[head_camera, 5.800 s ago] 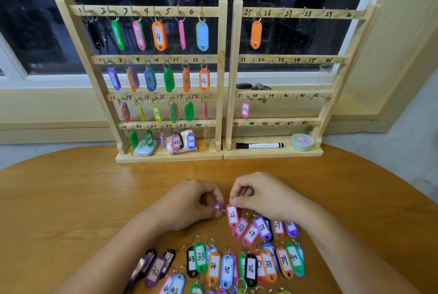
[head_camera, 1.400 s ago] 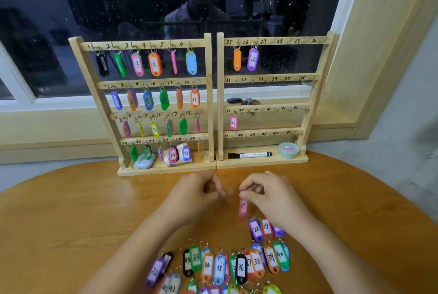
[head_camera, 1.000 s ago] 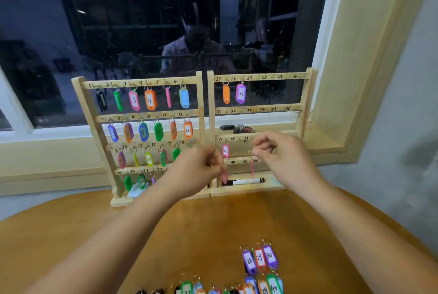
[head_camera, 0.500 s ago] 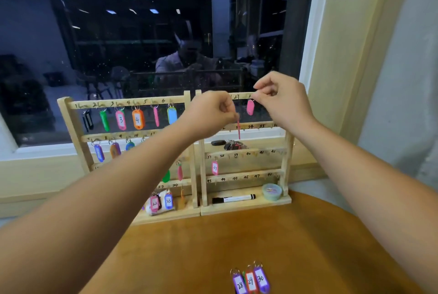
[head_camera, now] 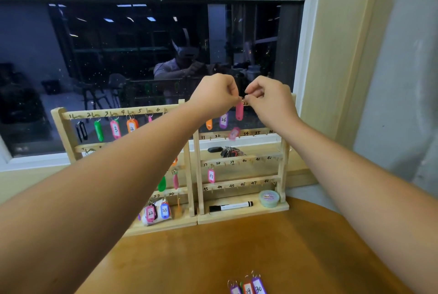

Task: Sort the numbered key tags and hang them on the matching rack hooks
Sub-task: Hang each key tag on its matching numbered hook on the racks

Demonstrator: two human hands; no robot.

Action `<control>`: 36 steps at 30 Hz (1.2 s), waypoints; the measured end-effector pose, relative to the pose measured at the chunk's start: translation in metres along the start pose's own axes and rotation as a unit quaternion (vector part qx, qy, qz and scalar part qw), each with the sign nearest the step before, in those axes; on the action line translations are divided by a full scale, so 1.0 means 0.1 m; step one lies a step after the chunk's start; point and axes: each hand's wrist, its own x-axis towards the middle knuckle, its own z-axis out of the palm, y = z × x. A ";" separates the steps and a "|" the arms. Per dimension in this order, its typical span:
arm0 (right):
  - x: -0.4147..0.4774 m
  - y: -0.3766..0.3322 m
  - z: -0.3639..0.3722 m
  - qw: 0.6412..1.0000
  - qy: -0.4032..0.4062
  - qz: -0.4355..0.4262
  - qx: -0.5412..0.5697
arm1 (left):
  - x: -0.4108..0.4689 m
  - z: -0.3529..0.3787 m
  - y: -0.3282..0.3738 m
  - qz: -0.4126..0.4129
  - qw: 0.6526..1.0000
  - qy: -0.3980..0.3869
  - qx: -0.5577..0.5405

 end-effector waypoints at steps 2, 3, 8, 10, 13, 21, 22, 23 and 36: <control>-0.02 0.01 -0.02 1.000 0.009 0.001 0.011 | 0.03 0.03 -0.01 -0.009 1.000 0.004 0.010; -0.05 0.02 -0.03 1.000 0.014 -0.002 0.014 | 0.03 0.05 -0.01 -0.013 1.000 0.007 0.015; -0.19 0.10 -0.03 0.999 0.014 -0.010 0.028 | 0.05 0.11 -0.03 -0.027 0.999 0.010 0.025; -0.24 0.11 -0.03 0.999 0.018 -0.012 0.027 | 0.04 0.11 -0.02 -0.032 0.999 0.004 0.027; -0.34 0.14 -0.01 0.999 0.008 -0.009 0.036 | 0.03 0.10 0.00 -0.025 0.999 -0.002 0.028; -0.94 0.27 0.18 0.996 -0.070 0.010 0.057 | -0.13 0.09 -0.01 0.007 0.998 0.040 0.038; -1.04 0.32 0.23 0.993 -0.103 0.015 0.055 | -0.17 0.08 -0.01 0.015 0.998 0.047 0.038; -1.14 0.36 0.28 0.989 -0.140 0.020 0.051 | -0.22 0.07 -0.01 0.025 0.998 0.052 0.035; -2.12 0.76 0.73 0.844 -0.526 -0.030 -0.097 | -1.31 0.41 -0.34 0.027 0.999 -0.035 -0.009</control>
